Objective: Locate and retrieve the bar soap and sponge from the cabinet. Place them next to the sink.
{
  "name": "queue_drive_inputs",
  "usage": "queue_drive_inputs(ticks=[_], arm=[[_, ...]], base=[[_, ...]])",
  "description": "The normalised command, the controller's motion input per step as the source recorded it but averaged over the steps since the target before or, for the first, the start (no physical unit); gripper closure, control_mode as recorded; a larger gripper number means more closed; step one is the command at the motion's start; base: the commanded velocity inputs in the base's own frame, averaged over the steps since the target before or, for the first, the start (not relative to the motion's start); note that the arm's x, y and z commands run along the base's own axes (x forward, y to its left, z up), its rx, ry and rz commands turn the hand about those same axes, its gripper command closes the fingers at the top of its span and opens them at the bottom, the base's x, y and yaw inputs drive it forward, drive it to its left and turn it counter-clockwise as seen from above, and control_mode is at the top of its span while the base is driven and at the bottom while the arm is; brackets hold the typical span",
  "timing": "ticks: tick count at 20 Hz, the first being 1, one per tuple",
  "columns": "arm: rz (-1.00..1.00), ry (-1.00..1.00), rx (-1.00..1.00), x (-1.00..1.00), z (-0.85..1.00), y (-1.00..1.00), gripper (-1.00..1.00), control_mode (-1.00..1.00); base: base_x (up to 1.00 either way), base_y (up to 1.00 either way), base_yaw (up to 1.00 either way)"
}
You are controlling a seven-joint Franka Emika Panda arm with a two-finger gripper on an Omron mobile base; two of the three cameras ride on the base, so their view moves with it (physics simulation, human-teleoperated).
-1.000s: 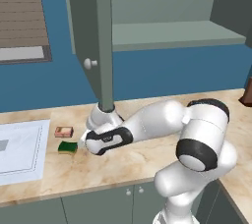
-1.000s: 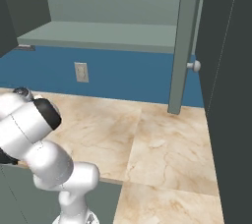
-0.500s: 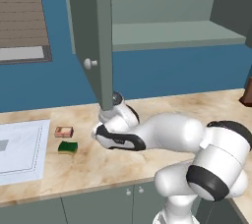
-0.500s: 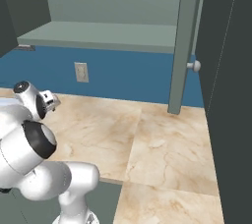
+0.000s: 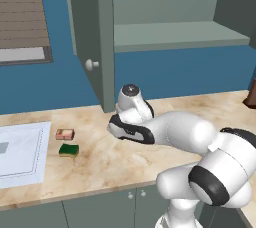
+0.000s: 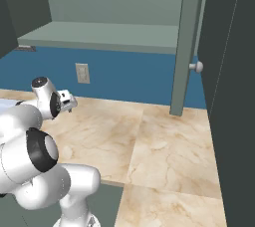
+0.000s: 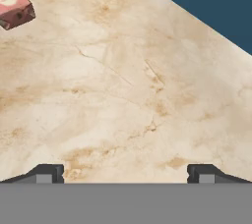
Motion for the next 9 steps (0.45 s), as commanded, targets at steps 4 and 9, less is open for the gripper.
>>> queue_drive_inputs(ticks=[4,9], arm=[[-0.07,-0.17,0.2,-0.09,0.07,-0.69,-1.0,-1.0],[-0.07,-0.23,0.16,-0.26,0.07,-0.48,-1.0,-1.0]], base=[[0.0,0.0,0.0],[0.0,0.0,0.0]])
